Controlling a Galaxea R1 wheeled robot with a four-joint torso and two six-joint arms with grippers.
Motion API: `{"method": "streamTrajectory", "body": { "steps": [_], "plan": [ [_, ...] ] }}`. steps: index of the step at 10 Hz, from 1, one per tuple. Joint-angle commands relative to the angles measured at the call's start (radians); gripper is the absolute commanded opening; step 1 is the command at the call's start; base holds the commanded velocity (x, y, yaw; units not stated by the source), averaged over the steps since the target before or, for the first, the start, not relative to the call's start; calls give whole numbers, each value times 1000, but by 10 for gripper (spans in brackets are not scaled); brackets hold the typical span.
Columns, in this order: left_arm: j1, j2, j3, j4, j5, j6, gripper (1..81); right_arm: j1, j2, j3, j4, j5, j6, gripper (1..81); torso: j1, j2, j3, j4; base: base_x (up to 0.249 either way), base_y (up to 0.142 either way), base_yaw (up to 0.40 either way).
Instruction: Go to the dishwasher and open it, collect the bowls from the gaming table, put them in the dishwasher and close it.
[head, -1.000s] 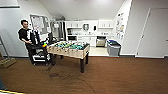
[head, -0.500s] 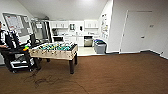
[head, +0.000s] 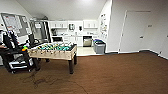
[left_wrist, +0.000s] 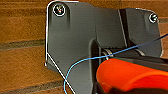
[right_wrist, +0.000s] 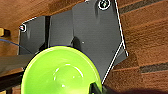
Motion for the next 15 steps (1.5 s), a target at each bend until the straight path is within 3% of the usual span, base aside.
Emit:
{"method": "streamTrajectory", "body": {
  "steps": [1, 5, 15],
  "plan": [
    [-54, -1, -2, 6, 66, 3, 10, 43, -14, 0, -4, -49, -5, 10, 1, 0, 0, 0, 0, 0, 0],
    [-54, 0, -2, 5, 66, 3, 10, 43, -9, 0, -4, -49, -7, 10, 1, 0, 0, 0, 28, 0, 0],
    [-54, 2, -2, 5, 65, 3, 10, 43, -5, 0, -3, -47, -7, 10, 3, -1, 0, 0, 164, 0, 0]
  ]
}}
